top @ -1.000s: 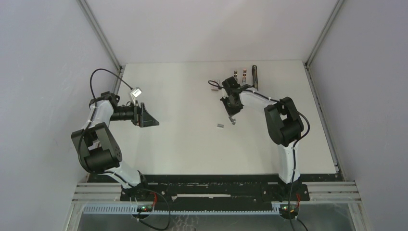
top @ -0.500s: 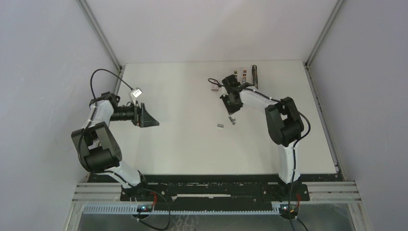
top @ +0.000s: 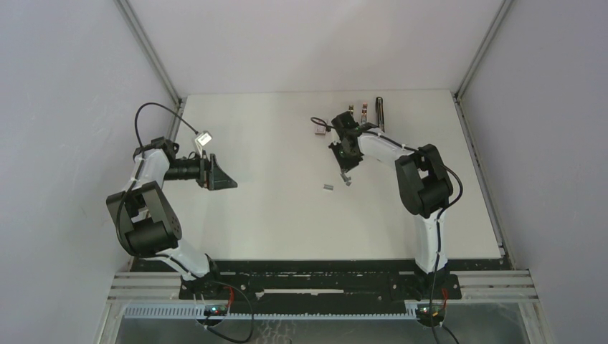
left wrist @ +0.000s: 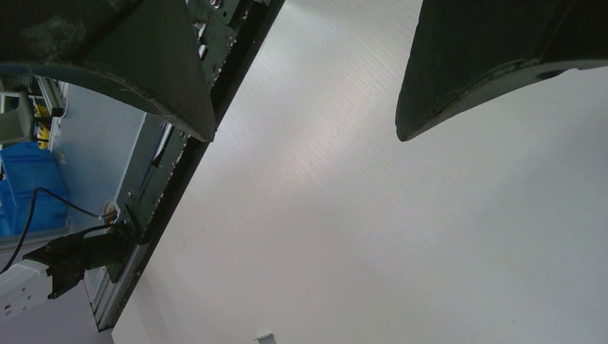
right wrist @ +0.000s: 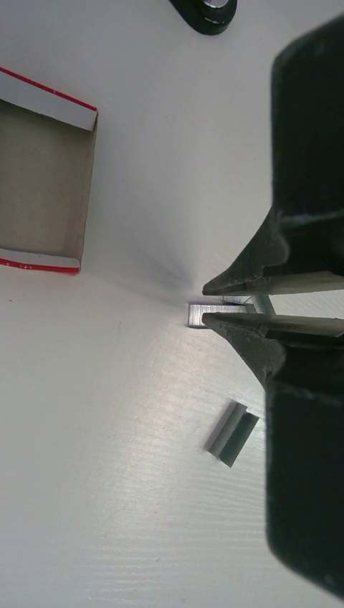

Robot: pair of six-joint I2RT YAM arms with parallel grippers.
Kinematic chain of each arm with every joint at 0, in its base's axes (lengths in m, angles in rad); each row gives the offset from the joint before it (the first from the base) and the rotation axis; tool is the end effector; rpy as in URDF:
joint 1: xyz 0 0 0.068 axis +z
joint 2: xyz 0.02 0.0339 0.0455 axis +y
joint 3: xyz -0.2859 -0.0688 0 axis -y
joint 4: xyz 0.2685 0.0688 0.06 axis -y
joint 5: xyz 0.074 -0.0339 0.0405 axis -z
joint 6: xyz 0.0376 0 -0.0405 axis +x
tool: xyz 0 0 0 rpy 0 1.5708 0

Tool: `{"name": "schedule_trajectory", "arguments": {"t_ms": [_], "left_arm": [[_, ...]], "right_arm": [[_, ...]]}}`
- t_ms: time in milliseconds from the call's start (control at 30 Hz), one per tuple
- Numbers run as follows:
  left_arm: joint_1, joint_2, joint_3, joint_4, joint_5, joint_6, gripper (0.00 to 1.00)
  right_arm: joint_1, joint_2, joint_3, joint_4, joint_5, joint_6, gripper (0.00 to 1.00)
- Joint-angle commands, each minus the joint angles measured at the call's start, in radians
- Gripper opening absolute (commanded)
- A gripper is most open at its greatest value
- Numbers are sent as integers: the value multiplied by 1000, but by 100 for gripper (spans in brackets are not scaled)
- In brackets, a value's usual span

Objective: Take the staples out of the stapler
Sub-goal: Pick up the staple from the center of the board.

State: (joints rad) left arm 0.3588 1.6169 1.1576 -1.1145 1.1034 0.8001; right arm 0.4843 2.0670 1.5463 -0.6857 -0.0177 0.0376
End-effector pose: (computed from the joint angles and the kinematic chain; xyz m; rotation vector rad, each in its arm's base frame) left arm 0.2928 0.0740 0.2429 0.4962 2.2219 -1.1743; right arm 0.4056 0.2141 0.1791 -0.6224 2.7195 0.1565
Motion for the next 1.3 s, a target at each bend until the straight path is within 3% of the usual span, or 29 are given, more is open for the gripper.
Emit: {"name": "schedule_trajectory", "arguments": {"t_ms": [0,367,533,1067,1267], "left_arm": [[7,2,40,-18,39,35,100],[8,9,44,-24,41,39,100],[7,9,44,-25,41,41,100],[7,17,47,-26,41,42,100],[7,17,47,-28,40,42,100]], "right_arm": [[-1,8,17,-5,-22,-11,13],[-1,28,18,-15,-17,-16,10],[-2,36,21,-16,-28,-12,0],[-21,-49,56,2,-22,36,0],[-45,-29,157,-24,-31,52,0]]}}
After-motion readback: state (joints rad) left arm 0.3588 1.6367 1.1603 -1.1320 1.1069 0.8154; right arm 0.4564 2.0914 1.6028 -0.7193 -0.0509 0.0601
